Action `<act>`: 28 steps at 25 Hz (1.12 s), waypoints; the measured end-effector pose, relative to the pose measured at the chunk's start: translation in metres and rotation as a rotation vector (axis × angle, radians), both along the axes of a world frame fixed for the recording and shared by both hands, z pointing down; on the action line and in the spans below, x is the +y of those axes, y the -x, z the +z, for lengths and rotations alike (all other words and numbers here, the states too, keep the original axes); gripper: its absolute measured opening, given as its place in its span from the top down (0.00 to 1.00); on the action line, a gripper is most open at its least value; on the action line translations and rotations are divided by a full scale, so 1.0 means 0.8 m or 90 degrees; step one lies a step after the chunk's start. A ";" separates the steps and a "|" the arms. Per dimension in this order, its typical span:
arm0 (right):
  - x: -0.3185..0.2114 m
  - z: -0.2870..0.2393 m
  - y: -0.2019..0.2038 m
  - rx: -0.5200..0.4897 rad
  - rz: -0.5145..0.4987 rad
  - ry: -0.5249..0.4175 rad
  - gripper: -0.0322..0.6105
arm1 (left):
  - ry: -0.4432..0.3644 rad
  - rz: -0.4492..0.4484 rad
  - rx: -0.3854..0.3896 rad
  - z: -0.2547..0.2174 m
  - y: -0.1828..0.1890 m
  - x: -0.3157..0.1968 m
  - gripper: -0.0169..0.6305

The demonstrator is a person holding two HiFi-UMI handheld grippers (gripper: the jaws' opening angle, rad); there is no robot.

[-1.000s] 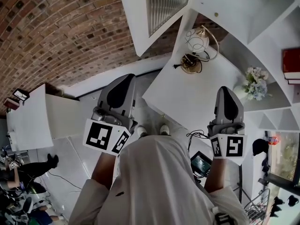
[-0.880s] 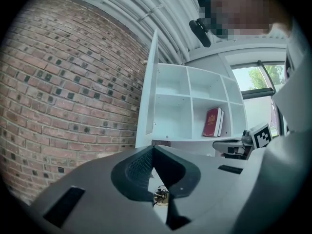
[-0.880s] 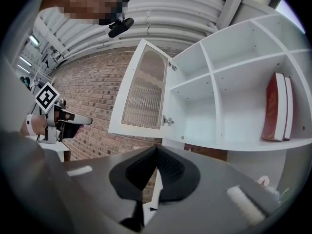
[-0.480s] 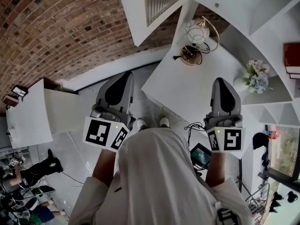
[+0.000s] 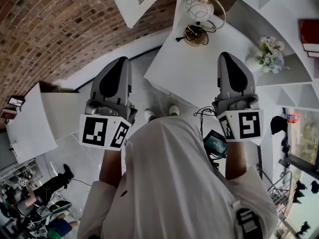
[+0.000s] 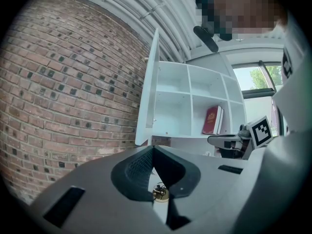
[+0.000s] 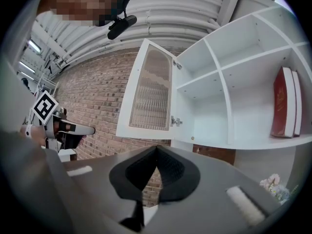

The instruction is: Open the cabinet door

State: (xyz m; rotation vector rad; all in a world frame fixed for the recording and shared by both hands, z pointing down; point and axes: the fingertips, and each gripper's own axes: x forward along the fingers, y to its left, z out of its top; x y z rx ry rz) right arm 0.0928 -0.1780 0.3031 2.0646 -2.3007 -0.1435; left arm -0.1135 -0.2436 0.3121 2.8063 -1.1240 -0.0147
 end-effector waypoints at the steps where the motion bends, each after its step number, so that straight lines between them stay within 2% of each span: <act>1: 0.000 0.000 -0.001 0.002 -0.001 0.001 0.95 | -0.001 0.001 0.002 -0.001 -0.002 -0.001 0.96; 28: -0.011 -0.005 -0.005 -0.007 0.015 -0.009 0.95 | 0.001 0.036 -0.002 0.001 -0.031 -0.010 0.96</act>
